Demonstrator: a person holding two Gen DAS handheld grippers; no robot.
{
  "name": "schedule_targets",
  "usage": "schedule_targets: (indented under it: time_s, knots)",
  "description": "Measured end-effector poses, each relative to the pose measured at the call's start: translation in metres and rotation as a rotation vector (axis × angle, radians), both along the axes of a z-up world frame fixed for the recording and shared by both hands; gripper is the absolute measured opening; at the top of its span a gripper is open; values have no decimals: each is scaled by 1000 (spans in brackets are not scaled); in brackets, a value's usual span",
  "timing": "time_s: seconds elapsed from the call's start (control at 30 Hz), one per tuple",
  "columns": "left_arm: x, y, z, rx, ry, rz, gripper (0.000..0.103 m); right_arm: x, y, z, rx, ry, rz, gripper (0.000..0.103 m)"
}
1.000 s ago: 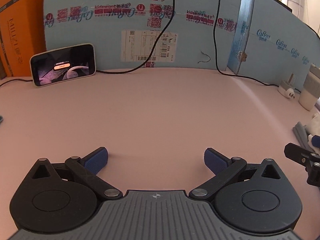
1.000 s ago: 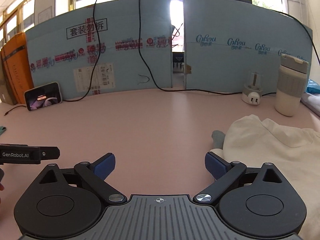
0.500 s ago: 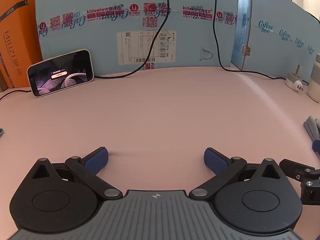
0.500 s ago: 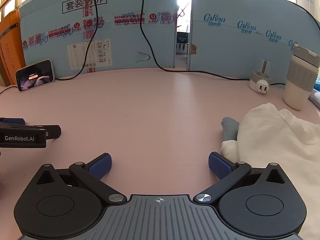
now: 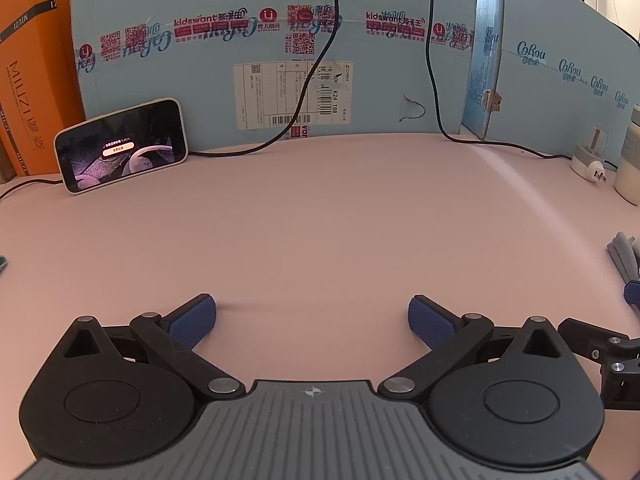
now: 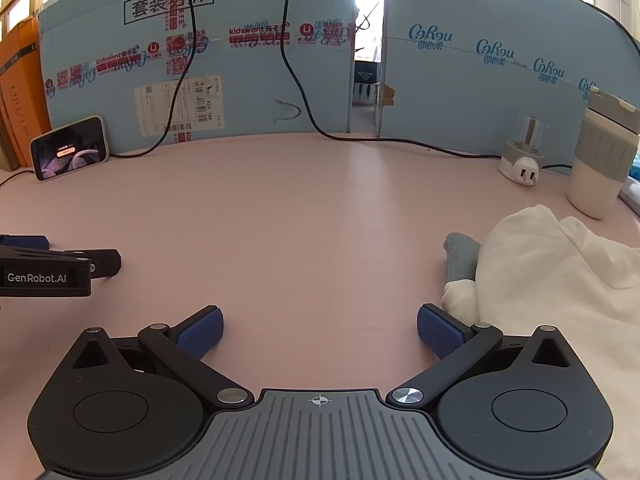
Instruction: Fold clothes
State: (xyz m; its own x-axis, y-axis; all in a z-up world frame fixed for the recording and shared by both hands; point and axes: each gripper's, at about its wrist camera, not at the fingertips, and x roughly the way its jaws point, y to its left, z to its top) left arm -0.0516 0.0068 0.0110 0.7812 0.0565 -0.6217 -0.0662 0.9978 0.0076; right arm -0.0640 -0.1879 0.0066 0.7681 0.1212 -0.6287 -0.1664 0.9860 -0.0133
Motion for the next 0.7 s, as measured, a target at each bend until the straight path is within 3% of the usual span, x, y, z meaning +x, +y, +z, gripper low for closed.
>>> schedule_targets:
  time_s: [0.7]
  knots:
    - [1, 1, 0, 1, 0, -2, 103, 0, 0, 0, 1, -1, -1, 103]
